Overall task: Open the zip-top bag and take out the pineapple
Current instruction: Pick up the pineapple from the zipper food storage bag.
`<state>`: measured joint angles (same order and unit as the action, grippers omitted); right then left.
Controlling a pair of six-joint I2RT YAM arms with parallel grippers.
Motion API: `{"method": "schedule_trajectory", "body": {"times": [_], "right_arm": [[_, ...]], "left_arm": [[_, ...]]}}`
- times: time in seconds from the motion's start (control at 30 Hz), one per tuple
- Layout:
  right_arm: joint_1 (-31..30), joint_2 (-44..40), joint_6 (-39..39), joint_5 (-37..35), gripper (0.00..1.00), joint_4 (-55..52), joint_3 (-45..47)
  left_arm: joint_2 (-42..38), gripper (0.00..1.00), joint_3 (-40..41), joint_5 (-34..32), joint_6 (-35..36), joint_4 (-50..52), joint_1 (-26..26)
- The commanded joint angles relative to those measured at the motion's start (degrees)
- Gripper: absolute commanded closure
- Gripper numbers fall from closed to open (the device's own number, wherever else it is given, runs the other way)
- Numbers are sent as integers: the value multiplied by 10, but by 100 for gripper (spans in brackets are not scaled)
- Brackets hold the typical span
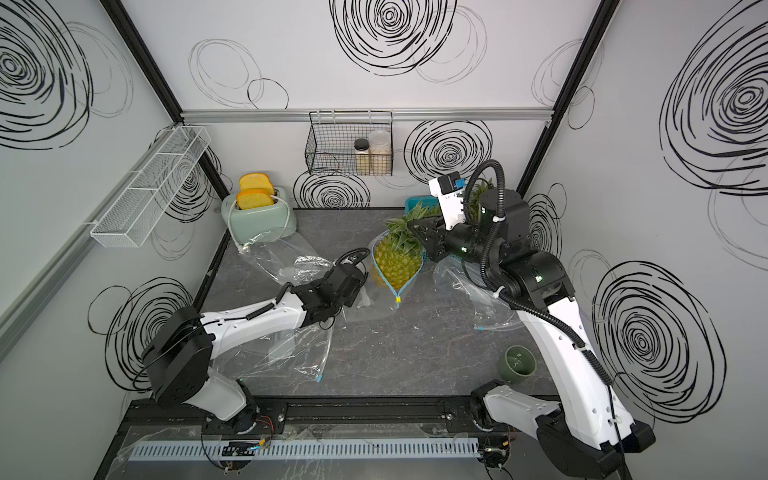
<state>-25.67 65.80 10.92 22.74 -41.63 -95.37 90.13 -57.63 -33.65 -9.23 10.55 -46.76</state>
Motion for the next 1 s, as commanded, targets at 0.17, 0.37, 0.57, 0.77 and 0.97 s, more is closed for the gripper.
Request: {"method": "schedule_trajectory", "body": {"times": [0.17, 0.37, 0.57, 0.77, 0.97], "right_arm": [[2, 6, -9, -10, 100, 65, -82], [4, 11, -17, -25, 100, 40, -109], [5, 9, -17, -30, 100, 38, -123], [6, 3, -14, -29, 100, 41, -120], [6, -4, -11, -33, 100, 52, -105]], "left_arm": [[24, 100, 37, -91, -55, -20, -12], [54, 100, 41, -96, -68, -17, 8], [88, 100, 39, -107, -58, -20, 35], [105, 100, 30, -91, -59, -14, 61], [106, 100, 9, -65, -43, 0, 63]]}}
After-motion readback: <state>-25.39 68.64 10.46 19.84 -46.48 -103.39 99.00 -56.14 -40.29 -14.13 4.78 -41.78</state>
